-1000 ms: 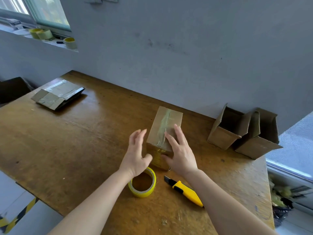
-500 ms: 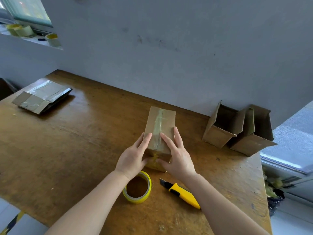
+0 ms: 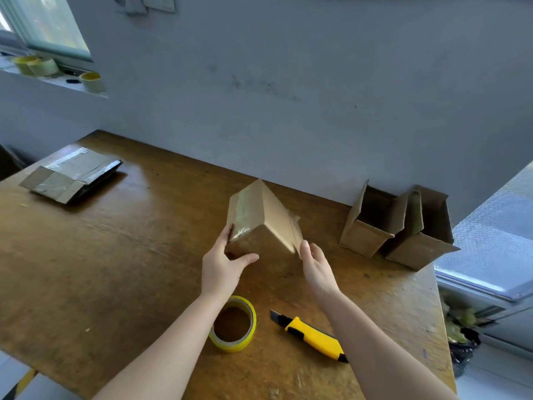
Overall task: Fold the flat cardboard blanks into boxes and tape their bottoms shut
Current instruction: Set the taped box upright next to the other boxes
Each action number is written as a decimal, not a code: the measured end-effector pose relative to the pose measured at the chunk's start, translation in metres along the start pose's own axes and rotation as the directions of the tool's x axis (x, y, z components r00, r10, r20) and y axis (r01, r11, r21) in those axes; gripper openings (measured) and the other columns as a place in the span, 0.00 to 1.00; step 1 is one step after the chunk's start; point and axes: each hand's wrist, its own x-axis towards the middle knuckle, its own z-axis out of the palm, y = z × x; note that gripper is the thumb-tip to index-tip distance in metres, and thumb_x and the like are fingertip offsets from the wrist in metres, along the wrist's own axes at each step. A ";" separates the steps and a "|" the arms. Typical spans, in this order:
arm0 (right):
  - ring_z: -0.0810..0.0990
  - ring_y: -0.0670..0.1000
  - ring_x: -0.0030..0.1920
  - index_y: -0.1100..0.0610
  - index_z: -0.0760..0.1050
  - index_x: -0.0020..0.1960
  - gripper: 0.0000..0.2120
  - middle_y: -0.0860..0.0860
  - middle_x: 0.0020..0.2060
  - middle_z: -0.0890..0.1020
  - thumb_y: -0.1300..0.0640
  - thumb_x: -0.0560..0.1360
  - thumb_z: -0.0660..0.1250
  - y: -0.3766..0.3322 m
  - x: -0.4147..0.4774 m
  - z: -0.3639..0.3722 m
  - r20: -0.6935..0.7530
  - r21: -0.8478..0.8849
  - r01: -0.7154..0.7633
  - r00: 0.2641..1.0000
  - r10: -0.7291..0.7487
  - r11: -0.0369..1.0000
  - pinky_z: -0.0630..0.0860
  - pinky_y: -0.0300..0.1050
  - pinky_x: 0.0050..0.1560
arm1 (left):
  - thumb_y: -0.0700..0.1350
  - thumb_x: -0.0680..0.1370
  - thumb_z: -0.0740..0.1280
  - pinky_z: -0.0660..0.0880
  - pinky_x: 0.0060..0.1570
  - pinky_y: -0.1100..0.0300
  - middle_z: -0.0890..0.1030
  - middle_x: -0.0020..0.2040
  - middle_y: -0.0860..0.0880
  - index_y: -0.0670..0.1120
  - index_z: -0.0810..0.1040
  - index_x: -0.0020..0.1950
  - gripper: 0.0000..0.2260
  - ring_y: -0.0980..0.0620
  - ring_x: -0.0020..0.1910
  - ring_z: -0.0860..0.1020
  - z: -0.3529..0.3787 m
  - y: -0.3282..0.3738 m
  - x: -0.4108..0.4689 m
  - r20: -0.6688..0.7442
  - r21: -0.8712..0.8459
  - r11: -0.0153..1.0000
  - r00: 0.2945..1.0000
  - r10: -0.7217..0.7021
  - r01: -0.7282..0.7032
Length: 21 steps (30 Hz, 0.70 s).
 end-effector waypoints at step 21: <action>0.79 0.52 0.58 0.51 0.66 0.71 0.26 0.49 0.59 0.80 0.48 0.76 0.67 -0.052 -0.033 0.020 0.122 -0.635 0.409 0.891 -0.438 0.655 0.77 0.46 0.50 | 0.66 0.75 0.56 0.66 0.67 0.53 0.65 0.75 0.50 0.54 0.62 0.75 0.31 0.49 0.71 0.65 0.013 0.045 0.004 0.421 -0.142 0.925 0.867 -0.265 0.351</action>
